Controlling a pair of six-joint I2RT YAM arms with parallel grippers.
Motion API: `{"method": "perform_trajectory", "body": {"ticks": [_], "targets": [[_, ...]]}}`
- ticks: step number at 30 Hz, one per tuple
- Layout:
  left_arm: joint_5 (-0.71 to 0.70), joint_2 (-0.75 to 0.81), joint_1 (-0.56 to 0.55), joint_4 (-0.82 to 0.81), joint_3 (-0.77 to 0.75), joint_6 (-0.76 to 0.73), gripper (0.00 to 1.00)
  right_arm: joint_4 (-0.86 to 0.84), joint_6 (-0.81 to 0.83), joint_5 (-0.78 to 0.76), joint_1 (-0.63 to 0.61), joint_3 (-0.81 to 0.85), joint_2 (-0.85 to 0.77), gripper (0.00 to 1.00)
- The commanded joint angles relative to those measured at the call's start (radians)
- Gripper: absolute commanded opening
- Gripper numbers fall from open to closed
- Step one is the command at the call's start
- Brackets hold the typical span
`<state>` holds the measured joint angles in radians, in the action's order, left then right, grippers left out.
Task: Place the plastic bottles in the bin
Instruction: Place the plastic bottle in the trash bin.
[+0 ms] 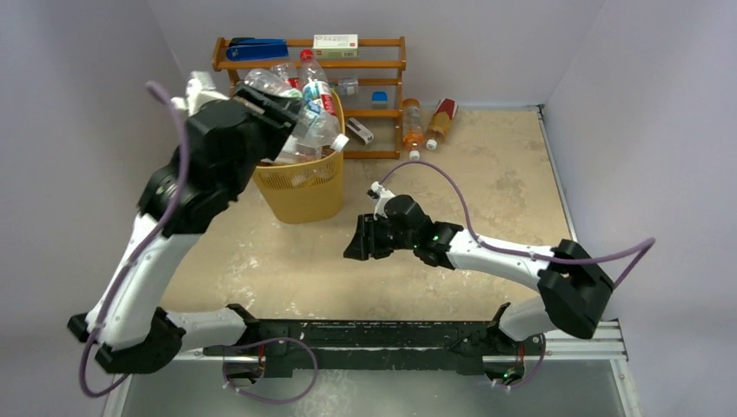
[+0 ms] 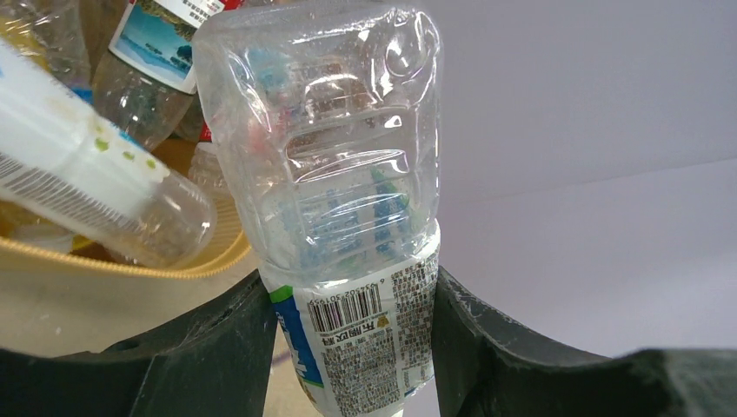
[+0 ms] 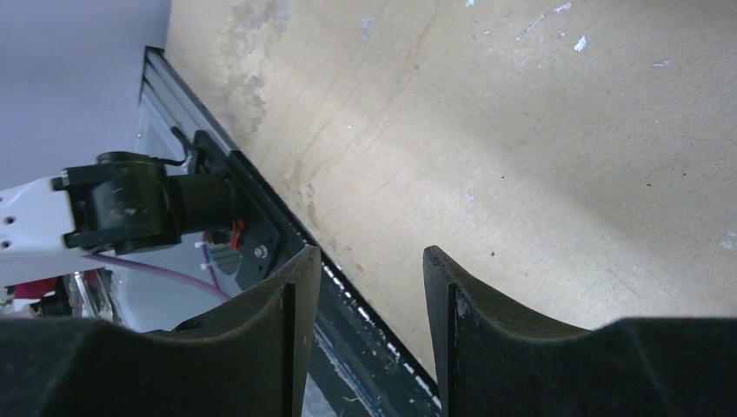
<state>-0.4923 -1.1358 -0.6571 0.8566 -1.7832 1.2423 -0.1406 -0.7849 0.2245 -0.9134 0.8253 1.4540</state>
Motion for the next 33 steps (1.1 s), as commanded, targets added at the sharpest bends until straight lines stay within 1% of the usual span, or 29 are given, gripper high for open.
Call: {"method": "perform_trajectory", "body": {"ticks": [1, 2, 4, 7, 9, 13, 15, 17, 22, 26, 30, 33], "targets": [[-0.087, -0.109, 0.003, -0.109, -0.094, -0.086, 0.56, 0.033, -0.011, -0.032, 0.005, -0.028, -0.107, 0.50], [-0.103, -0.135, 0.008, -0.109, -0.113, -0.095, 0.56, 0.040, -0.012, -0.037, 0.004, -0.033, -0.121, 0.50], [-0.091, -0.193, 0.030, -0.111, -0.142, -0.103, 0.58, 0.048, -0.019, -0.046, 0.004, -0.047, -0.144, 0.50], [-0.032, -0.230, 0.124, -0.117, -0.159, -0.106, 0.58, 0.052, -0.030, -0.053, 0.004, -0.068, -0.173, 0.50], [0.063, -0.245, 0.208, -0.131, -0.144, -0.092, 0.58, 0.049, -0.038, -0.058, 0.004, -0.081, -0.187, 0.50], [0.291, -0.264, 0.363, -0.206, -0.063, -0.050, 0.58, 0.042, -0.045, -0.056, 0.004, -0.095, -0.189, 0.50], [0.402, -0.282, 0.418, -0.242, -0.022, -0.033, 0.58, 0.033, -0.043, -0.052, 0.004, -0.095, -0.183, 0.50], [0.462, -0.298, 0.450, -0.270, -0.003, -0.027, 0.58, 0.031, -0.042, -0.050, 0.004, -0.094, -0.175, 0.50], [0.520, -0.305, 0.478, -0.300, 0.045, -0.020, 0.59, 0.012, -0.036, -0.045, 0.004, -0.089, -0.153, 0.50], [0.531, -0.299, 0.501, -0.298, 0.065, -0.019, 0.61, -0.002, -0.036, -0.045, 0.004, -0.089, -0.137, 0.50], [0.509, -0.283, 0.506, -0.267, 0.065, -0.034, 0.63, -0.005, -0.036, -0.044, 0.004, -0.094, -0.136, 0.50], [0.475, -0.258, 0.506, -0.253, 0.077, -0.043, 0.68, -0.005, -0.040, -0.037, 0.004, -0.101, -0.138, 0.50]]}}
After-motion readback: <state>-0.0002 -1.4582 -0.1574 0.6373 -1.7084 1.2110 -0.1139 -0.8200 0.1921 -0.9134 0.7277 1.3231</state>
